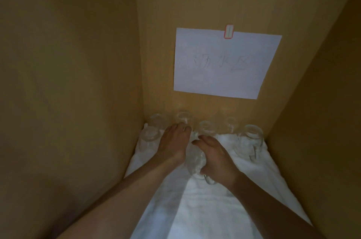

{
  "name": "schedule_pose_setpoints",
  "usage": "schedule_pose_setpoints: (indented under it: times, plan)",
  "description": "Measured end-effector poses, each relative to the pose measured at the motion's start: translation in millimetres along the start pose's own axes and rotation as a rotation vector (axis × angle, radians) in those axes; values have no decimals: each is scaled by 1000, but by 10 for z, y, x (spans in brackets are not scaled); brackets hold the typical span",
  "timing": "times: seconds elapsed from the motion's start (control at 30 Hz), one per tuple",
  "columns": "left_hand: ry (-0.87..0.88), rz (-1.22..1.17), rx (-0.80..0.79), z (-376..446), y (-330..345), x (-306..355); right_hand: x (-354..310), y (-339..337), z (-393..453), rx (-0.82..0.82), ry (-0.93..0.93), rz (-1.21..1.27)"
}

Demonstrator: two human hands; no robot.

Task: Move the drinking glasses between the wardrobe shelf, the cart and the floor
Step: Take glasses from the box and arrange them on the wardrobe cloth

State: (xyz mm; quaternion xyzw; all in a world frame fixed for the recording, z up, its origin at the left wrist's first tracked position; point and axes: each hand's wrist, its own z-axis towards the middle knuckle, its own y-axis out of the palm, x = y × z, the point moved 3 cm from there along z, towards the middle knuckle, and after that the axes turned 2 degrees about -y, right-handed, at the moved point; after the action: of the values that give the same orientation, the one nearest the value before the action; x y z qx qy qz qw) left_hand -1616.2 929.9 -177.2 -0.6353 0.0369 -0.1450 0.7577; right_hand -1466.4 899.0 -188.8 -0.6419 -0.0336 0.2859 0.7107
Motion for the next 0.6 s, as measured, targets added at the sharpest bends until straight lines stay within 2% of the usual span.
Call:
schedule_pose_setpoints:
  times: [0.3,0.53,0.6]
  plan:
    - [18,-49,45,6,-2,-40,154,154,36,8,37,24]
    - [-14,6,-10,-87,48,-26,105,152,4,-55,47,-136]
    - [-28,50,-17,-130,40,-35,106,159,-83,-74,90,-84]
